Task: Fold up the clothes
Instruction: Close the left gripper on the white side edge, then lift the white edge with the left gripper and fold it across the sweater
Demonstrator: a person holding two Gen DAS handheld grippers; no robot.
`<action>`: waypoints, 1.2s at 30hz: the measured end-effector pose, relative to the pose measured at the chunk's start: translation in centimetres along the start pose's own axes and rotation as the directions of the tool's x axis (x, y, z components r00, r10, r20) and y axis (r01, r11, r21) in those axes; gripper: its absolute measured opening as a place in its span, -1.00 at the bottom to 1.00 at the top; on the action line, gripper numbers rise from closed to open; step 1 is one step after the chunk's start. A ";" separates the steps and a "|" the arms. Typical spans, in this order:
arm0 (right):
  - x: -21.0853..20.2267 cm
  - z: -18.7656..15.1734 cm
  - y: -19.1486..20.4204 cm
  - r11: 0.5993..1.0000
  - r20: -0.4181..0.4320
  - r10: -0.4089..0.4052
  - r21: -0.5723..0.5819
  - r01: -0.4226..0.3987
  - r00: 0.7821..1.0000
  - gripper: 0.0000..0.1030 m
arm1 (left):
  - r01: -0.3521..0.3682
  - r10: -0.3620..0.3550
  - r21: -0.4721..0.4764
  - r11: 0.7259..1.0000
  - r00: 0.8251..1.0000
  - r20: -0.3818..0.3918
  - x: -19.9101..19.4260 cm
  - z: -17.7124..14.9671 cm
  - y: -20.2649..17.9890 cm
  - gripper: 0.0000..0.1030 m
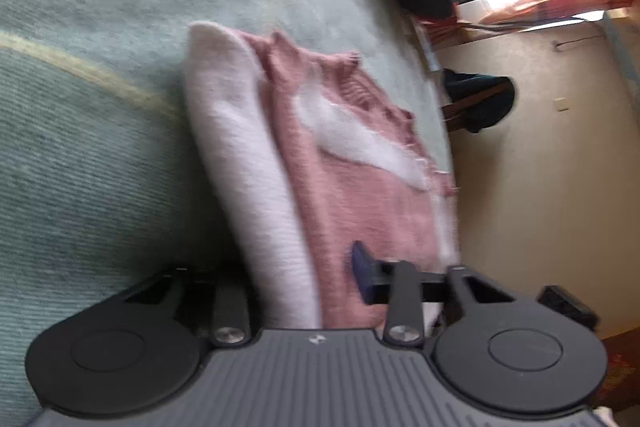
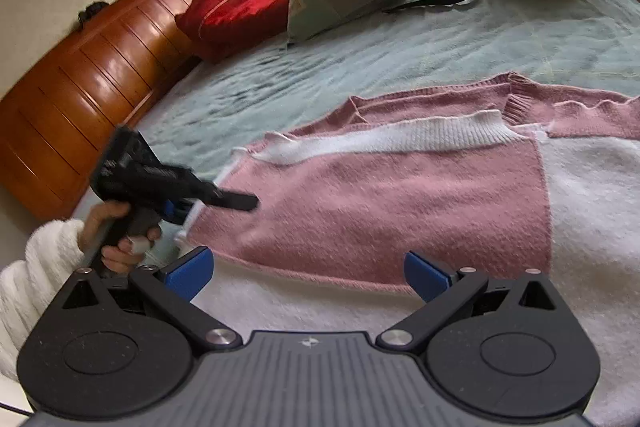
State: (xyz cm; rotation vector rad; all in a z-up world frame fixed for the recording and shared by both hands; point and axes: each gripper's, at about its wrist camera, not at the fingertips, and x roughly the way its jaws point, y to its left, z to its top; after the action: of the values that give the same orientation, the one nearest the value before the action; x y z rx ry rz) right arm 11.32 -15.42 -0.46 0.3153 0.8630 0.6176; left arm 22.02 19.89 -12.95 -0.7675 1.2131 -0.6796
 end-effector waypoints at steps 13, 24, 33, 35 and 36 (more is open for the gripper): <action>4.9 2.4 -0.6 0.995 0.052 -0.041 0.098 0.036 0.998 1.00 | -0.052 0.046 0.085 0.995 0.996 0.070 -0.8 -1.4 -0.5 -0.50; 9.3 6.0 -2.6 0.986 0.111 -0.139 0.110 0.127 0.984 1.00 | -0.077 0.071 0.108 0.991 0.996 0.061 -0.5 -1.0 -1.6 -0.50; 7.8 6.5 -2.7 0.987 0.138 -0.126 0.118 0.110 0.982 1.00 | -0.117 0.112 0.092 0.989 0.992 0.062 -0.5 -1.1 -2.0 -0.50; 6.6 6.0 -2.7 0.987 0.136 -0.128 0.111 0.113 0.982 1.00 | -0.137 0.132 0.088 0.987 0.990 0.059 -0.4 -1.0 -2.6 -0.52; 6.0 5.6 -2.7 0.987 0.135 -0.129 0.109 0.115 0.982 1.00 | -0.146 0.141 0.087 0.985 0.988 0.059 -0.3 -1.0 -2.9 -0.53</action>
State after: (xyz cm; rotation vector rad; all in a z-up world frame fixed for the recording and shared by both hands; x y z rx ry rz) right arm 19.70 -13.86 -1.93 0.3894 0.7721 0.4330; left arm 20.84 18.33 -10.55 -0.6119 1.1696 -0.5885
